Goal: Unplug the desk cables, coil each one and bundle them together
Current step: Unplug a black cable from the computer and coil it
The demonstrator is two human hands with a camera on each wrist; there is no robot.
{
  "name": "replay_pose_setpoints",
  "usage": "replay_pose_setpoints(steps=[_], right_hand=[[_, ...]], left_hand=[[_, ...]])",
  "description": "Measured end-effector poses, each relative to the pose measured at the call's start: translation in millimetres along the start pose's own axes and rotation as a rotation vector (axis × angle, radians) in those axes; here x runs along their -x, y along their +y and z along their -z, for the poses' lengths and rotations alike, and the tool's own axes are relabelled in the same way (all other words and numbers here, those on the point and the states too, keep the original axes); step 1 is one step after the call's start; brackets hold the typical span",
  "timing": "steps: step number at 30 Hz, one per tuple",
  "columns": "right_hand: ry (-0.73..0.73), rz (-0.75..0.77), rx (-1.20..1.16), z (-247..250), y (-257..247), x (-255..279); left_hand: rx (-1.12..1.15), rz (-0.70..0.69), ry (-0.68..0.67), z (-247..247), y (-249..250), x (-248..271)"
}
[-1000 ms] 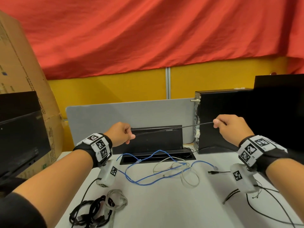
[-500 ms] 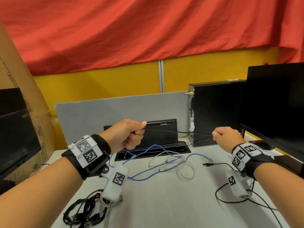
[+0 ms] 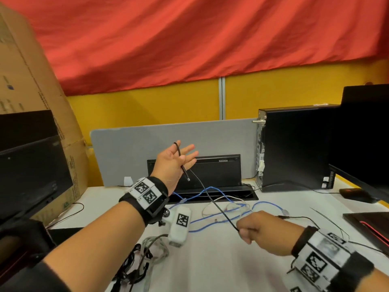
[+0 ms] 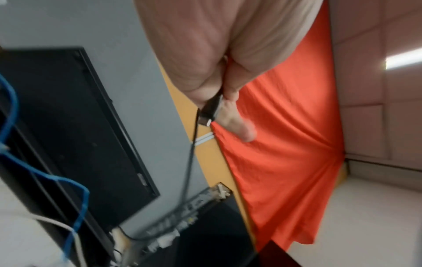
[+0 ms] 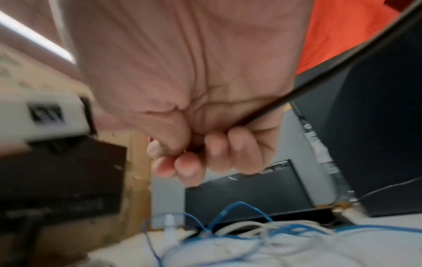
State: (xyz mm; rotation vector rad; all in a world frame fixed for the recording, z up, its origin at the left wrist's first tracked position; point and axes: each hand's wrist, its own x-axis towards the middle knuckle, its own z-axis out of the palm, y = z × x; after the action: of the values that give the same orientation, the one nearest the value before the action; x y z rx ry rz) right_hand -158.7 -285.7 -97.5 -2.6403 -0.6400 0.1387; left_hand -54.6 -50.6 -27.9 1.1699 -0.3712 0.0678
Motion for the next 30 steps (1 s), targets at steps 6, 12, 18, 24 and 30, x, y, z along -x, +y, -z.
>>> replay_pose_setpoints(steps=[6,12,18,24,30], right_hand=[[0.273,0.167,-0.301,36.5,-30.9,8.4],[0.587,0.159,-0.403,68.3,-30.8,1.7],[0.865,-0.005,-0.385,73.2,3.7,-25.0],[0.81,-0.188,-0.302,34.4,30.6,-43.9],[0.451,-0.206,-0.261,-13.1,20.7,-49.7]], left_hand=[[-0.255,0.085,-0.002,16.5,-14.3,1.8],[-0.518,0.286,-0.285,-10.0,-15.5,34.5],[-0.419,0.475,-0.639,-32.8,-16.1,67.3],[-0.013,0.496,-0.584,-43.3,-25.9,74.4],[0.173,0.481,-0.422,-41.8,-35.0,74.9]])
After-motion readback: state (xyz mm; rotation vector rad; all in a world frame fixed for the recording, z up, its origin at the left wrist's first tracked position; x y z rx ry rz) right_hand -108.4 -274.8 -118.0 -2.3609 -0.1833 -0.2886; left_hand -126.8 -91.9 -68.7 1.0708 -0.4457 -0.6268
